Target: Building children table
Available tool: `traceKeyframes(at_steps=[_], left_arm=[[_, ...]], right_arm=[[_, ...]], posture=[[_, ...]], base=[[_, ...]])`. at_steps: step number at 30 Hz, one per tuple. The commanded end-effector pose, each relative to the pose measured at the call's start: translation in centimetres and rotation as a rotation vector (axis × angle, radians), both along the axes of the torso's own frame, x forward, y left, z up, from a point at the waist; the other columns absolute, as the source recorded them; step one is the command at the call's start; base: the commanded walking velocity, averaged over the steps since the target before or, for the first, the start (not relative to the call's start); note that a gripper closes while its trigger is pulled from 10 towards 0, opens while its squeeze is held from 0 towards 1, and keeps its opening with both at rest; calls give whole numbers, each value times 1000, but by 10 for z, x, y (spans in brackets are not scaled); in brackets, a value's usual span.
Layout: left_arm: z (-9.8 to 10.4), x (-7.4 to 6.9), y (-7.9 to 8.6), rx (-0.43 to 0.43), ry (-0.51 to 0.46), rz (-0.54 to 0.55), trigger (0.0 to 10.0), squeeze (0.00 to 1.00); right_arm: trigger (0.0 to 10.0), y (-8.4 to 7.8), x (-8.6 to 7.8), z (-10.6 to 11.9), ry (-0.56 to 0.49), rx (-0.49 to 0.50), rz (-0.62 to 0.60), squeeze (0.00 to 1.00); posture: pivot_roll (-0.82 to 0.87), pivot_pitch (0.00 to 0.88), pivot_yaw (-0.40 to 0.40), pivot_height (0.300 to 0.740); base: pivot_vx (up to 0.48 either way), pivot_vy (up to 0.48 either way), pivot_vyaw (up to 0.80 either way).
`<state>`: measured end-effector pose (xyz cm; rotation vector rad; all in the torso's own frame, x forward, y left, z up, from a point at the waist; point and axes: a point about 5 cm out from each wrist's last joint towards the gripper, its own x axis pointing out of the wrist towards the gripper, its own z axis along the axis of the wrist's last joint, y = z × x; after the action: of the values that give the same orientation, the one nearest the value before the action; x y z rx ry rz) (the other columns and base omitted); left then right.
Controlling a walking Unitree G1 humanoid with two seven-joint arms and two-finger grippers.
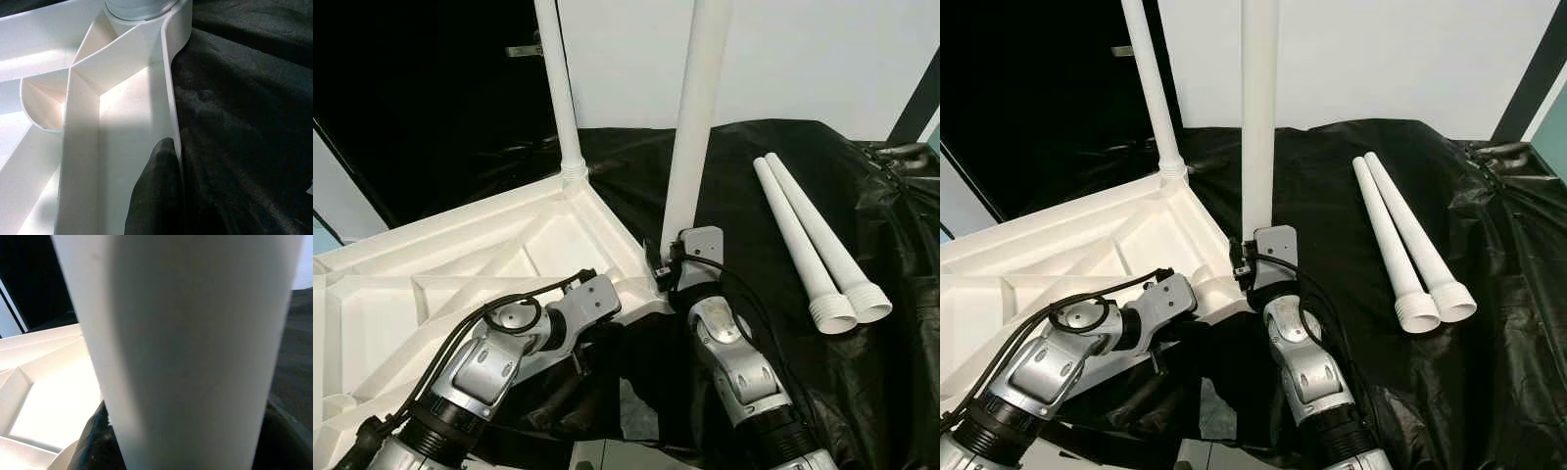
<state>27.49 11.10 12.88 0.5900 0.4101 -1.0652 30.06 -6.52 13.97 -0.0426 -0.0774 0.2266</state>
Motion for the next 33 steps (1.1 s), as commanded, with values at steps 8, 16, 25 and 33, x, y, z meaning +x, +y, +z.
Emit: traceKeyframes(at_steps=[8,16,25,33], left_arm=[[26,6,-5,-29,-128,-13,10000,0],[26,7,-4,-29,-128,-11,10000,0],[28,9,-4,-29,-133,-8,10000,0],[30,7,-8,-45,-133,-20,10000,0]], right_arm=[[10000,-19,-6,-39,228,128,-132,0],[10000,1,-11,-35,140,-107,28,0],[10000,-9,-10,-41,178,-102,-28,0],[10000,-32,-4,-34,159,-86,-234,0]], posture=[[92,0,28,740],[90,0,31,740],[90,0,30,740],[84,0,28,740]], base=[[0,0,0],[0,0,0],[0,0,0],[0,0,0]])
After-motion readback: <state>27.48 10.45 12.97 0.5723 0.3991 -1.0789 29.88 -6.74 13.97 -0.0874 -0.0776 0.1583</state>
